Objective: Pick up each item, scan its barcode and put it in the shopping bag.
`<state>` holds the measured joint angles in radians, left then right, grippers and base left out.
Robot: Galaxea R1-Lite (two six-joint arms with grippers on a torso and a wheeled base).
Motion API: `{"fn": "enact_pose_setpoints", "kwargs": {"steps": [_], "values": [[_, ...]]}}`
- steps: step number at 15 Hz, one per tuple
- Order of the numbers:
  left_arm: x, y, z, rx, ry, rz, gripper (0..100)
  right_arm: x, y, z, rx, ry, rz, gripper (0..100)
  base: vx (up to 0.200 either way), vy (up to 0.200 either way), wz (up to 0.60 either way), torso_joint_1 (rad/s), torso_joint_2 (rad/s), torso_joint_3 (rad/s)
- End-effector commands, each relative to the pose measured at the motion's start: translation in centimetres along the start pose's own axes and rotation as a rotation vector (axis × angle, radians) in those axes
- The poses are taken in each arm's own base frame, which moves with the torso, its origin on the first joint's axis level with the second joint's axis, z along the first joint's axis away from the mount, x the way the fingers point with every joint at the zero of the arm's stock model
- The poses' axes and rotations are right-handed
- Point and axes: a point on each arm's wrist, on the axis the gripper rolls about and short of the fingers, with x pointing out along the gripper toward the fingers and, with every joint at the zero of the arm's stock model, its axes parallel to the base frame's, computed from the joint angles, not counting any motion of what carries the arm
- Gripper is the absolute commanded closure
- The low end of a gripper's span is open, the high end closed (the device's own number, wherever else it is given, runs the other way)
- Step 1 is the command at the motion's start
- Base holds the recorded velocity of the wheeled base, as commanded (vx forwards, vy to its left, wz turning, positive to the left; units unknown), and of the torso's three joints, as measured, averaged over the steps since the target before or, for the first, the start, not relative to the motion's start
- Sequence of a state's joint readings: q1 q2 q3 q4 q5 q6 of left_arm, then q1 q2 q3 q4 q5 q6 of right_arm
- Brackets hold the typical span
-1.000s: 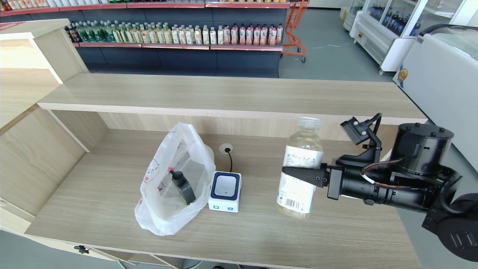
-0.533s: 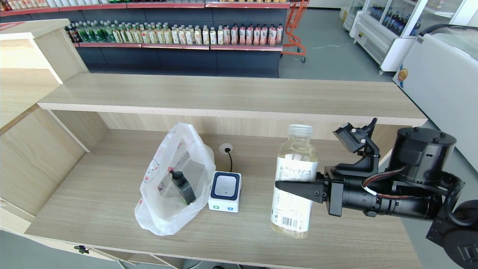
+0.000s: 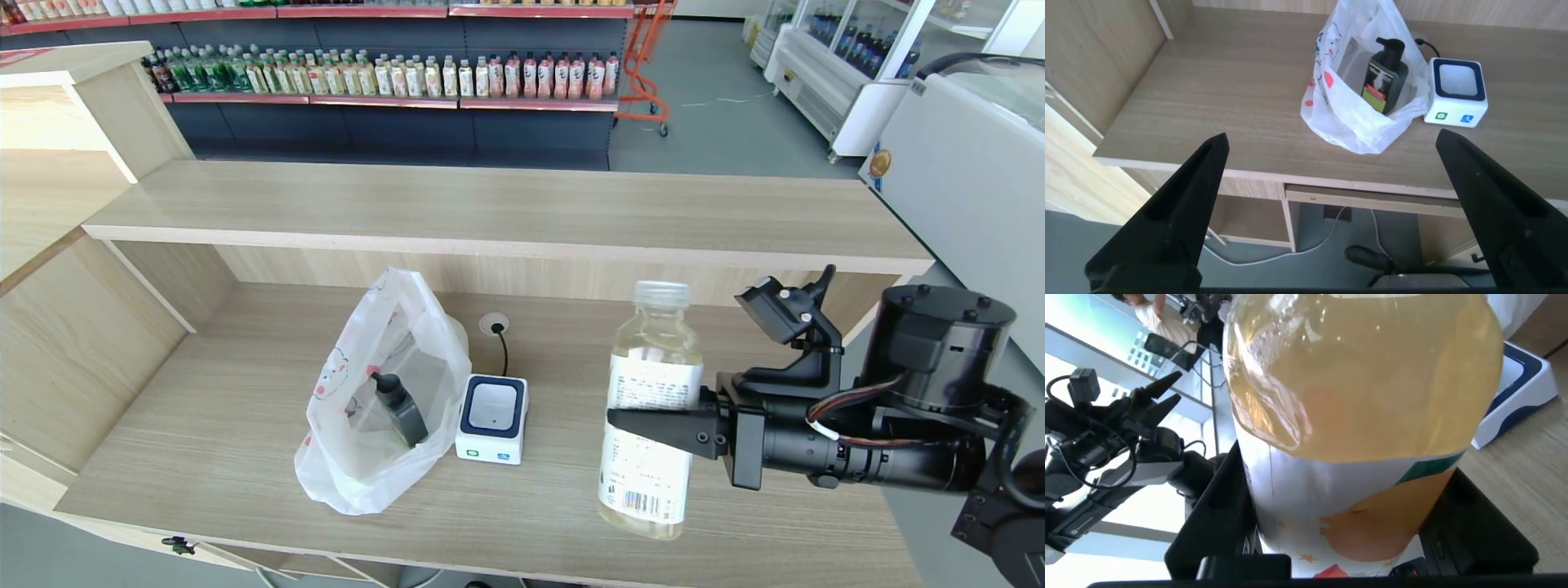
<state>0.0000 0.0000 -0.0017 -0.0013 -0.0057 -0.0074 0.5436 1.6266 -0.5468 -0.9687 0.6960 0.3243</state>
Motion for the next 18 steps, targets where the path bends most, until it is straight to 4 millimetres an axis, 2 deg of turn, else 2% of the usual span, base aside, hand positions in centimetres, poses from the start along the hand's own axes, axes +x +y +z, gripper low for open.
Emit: {"fn": "enact_pose_setpoints", "kwargs": {"steps": [1,14,15,17,18], "values": [[0.0,0.0,0.0,0.000,0.000,0.000,0,-0.2,0.2,0.1,-0.006,-0.006,0.002,100,0.000,0.000,0.00,0.000,0.00,0.000],[0.0,0.0,0.0,0.000,0.000,0.000,0,-0.9,0.8,0.1,-0.028,-0.016,-0.003,100,0.000,0.000,0.00,0.000,0.00,0.000],[0.0,0.0,0.0,0.000,0.000,0.000,0,-1.0,0.7,0.0,-0.065,-0.015,-0.013,100,0.000,0.000,0.00,0.000,0.00,0.000],[0.0,0.0,0.0,0.000,0.000,0.000,0,-1.5,0.3,-0.5,-0.270,-0.010,-0.090,100,0.000,0.000,0.00,0.000,0.00,0.000],[0.0,0.0,0.0,0.000,0.000,0.000,0,-2.2,-0.2,-1.0,-0.418,0.006,-0.196,100,0.000,0.000,0.00,0.000,0.00,0.000]]}}
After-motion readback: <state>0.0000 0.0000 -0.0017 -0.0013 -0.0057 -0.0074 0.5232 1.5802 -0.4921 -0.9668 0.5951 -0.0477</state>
